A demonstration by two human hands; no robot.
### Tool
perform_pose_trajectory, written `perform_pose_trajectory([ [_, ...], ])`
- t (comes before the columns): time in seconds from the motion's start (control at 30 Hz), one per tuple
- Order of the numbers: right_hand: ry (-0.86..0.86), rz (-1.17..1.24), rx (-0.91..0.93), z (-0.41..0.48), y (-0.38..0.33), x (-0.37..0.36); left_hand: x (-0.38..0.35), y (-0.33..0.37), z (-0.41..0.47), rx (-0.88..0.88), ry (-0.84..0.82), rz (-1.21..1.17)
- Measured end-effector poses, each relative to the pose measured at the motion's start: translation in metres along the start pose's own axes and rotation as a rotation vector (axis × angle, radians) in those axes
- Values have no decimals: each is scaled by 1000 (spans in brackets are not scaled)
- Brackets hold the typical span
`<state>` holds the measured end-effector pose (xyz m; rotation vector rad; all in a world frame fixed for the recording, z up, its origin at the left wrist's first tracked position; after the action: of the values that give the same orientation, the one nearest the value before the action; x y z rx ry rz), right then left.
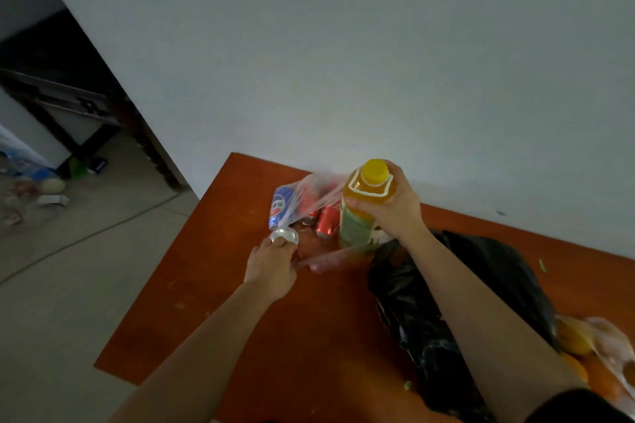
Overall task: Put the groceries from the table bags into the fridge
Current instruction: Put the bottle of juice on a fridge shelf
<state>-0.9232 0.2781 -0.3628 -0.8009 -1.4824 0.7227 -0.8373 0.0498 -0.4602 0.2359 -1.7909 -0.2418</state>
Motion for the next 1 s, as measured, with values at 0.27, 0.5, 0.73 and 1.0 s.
perform_pose_trajectory([
  [0.27,127,376,39,-38,-9,53,42,24,11,68,64,-169],
  [0.5,279,654,92,-67,-39,110,79,76,12,139,45,-900],
  [0.73,426,557,140,-139,-49,148,62,134,-5,77,-54,-1301],
  [1.0,915,497,-153,-318,20,211,17,243,-78,-211,-175,-1268],
])
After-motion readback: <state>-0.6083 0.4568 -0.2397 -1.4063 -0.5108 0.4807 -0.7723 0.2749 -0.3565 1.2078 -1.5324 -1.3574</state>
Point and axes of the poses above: each hand's wrist, its own z-axis towards the middle knuckle, its own x-axis out of the back of the hand, y = z × x, the point moved 9 cm from there along z, towards the middle knuckle, and after that the axes turned 6 degrees about -z, right-handed, at the moved point
